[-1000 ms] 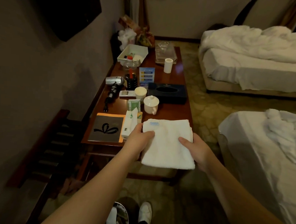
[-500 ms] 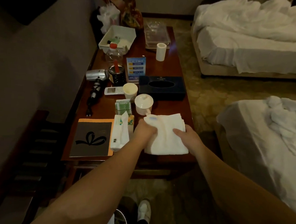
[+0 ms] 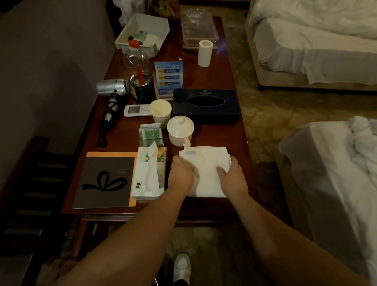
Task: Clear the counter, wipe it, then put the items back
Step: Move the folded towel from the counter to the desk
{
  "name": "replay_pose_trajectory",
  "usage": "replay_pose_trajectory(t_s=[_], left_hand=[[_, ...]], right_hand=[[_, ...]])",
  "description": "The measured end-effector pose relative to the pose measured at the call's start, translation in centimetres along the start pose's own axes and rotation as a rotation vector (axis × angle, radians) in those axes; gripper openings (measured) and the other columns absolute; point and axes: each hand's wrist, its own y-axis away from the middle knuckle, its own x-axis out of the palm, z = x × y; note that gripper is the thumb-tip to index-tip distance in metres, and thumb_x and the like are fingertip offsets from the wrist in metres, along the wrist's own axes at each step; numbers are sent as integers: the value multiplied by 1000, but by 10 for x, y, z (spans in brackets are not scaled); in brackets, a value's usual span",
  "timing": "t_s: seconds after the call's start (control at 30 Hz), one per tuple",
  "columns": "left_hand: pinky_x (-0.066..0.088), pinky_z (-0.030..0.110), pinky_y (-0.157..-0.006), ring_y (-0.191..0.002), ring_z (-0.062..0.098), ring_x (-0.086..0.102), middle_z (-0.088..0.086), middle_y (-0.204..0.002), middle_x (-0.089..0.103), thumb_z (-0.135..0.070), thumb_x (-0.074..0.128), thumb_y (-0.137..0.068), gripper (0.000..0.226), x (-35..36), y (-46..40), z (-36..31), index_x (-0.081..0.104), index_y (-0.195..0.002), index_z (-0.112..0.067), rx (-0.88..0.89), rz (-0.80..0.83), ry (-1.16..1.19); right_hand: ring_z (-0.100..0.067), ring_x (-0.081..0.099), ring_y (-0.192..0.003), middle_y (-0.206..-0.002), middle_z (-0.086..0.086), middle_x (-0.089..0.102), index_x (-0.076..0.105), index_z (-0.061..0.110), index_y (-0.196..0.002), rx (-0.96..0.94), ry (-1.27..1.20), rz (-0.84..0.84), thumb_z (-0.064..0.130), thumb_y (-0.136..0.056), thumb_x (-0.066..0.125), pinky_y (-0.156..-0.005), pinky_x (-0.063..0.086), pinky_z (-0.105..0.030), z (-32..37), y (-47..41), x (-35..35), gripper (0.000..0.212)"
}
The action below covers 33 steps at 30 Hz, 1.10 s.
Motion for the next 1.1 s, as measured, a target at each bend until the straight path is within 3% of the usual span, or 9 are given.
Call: replay_pose_trajectory(t_s=[0.2, 0.3, 0.47, 0.57, 0.67, 0.73, 0.83, 0.9, 1.1], left_hand=[[45, 44, -84, -116, 36, 53, 16, -131, 49, -26, 53, -95, 50, 3, 3, -2, 29, -134, -7, -111, 33, -72], [44, 44, -90, -122, 35, 49, 16, -136, 45, -25, 51, -96, 50, 0, 12, -4, 28, -136, -7, -129, 42, -154], [41, 44, -101, -129, 35, 40, 15, -143, 34, -24, 47, -97, 52, -13, 38, -3, 26, -141, -8, -33, 53, -271], [42, 41, -94, -122, 32, 46, 13, -138, 40, -24, 44, -97, 44, -26, 64, 1, 38, -137, -8, 90, 36, -357], [44, 34, -83, -110, 26, 53, 9, -128, 49, -27, 46, -97, 36, -42, 97, 10, 50, -128, -9, 212, 42, -298], [46, 31, -77, -99, 22, 56, 7, -120, 56, -29, 48, -97, 31, -54, 120, 15, 56, -122, -12, 275, 33, -247], [47, 31, -65, -83, 17, 59, 3, -104, 62, -33, 49, -97, 23, -79, 174, 33, 61, -110, -18, 296, -10, -137], [49, 32, -67, -81, 16, 61, 0, -94, 64, -35, 51, -96, 20, -96, 210, 54, 62, -102, -20, 283, -55, -35], [47, 32, -64, -76, 12, 60, -3, -88, 64, -39, 54, -94, 17, -134, 298, 158, 63, -96, -25, 147, -221, 165]], right_hand=[[-31, 42, -127, -145, -8, 35, 20, 22, -148, 23, 51, 28, 44, -97, 44, -96, 43, -44, -3, -1, -2, 61], [-32, 40, -129, -148, -9, 32, 17, 20, -149, 34, 64, 73, 40, -97, 46, -98, 42, -45, 0, 1, -10, 63], [-33, 34, -134, -151, -10, 27, 18, 18, -150, 56, 103, 63, 35, -96, 47, -104, 40, -47, 3, 14, -33, 63], [-32, 41, -129, -147, -10, 35, 26, 17, -146, 32, 98, 15, 33, -95, 49, -101, 45, -45, 1, 34, -45, 58], [-28, 50, -118, -140, -10, 44, 36, 14, -141, 4, 12, 52, 29, -96, 46, -88, 49, -35, 3, 61, -57, 48], [-25, 54, -109, -134, -9, 49, 41, 12, -138, -9, -29, 103, 28, -98, 44, -77, 43, -28, 7, 80, -64, 43], [-18, 51, -92, -123, -7, 55, 47, 14, -133, -107, -36, 144, 30, -99, 42, -68, 40, -26, 13, 123, -76, 38], [-14, 49, -82, -110, -4, 55, 50, 15, -129, -190, -21, 161, 30, -99, 42, -59, 39, -25, 18, 155, -80, 35], [-10, 55, -82, -102, 4, 57, 54, 21, -115, -505, 42, 300, 32, -97, 48, -63, 42, -24, 30, 248, -58, 21]])
